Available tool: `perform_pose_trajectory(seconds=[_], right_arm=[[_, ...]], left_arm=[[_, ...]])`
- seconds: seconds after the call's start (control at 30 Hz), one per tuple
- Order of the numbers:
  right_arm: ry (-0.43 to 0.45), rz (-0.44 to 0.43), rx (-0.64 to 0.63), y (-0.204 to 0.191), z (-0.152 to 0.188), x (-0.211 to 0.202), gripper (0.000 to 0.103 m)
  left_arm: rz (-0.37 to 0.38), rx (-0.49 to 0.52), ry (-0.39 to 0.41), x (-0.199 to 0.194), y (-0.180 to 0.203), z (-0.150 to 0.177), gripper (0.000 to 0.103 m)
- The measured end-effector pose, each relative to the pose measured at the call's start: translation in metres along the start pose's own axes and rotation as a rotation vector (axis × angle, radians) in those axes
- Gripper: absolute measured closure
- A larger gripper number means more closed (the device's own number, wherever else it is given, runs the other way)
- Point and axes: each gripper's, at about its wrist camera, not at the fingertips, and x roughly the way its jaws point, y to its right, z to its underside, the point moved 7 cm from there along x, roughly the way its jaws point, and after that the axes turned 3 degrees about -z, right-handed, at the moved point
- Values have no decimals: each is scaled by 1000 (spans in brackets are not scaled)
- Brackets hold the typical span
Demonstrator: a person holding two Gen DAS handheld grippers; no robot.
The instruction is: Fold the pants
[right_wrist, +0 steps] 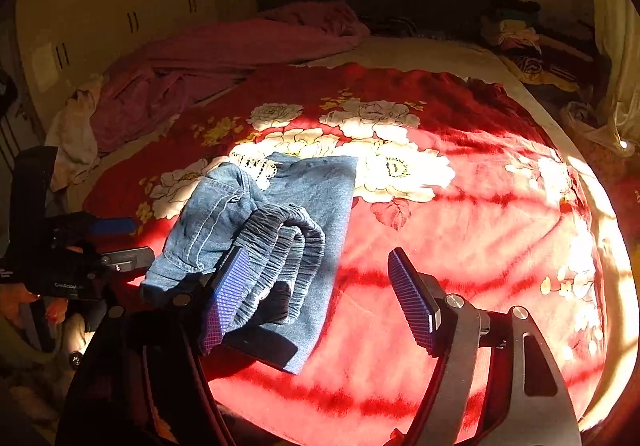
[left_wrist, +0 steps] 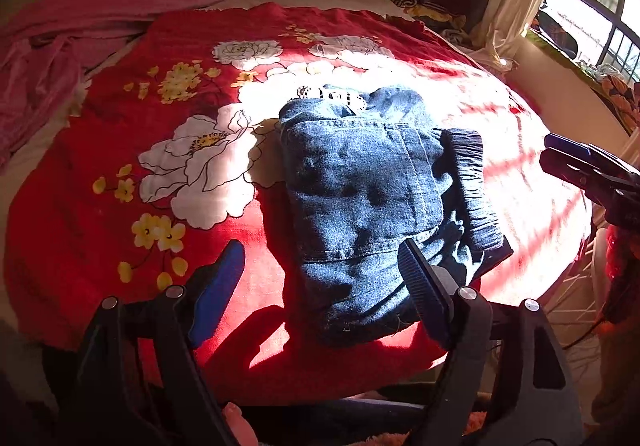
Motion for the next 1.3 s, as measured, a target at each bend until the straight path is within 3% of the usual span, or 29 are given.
perform_pose_trajectory(seconds=[0.5,0.83,0.93,0.97,1.0,1.03,1.17,1.3], right_arm=[[-165,-53,110,10,34,72,33],[-169,-49,80,0,29,98,35],[-170,-79,74,-6,27,106,46],[-171,-93,63,-10,26,107,58],[-171,-86,42,-13,25,107,62],[-167,-86,29,-16,24,107,63],[-117,-95,28,-18,20,96,79],[-63,-105,21,-24,15,82,91]], left_arm=[[11,-78,-58,52,-5,-3,21],[40,-111,-45,66,-7,-11,16],[39,-117,-42,71,-6,-14,16],[40,-119,-40,72,-5,-15,17],[43,-121,-38,73,-4,-17,18],[55,-122,-34,74,-3,-18,27],[113,-122,-29,71,10,-21,68],[85,-80,5,55,20,-28,82]])
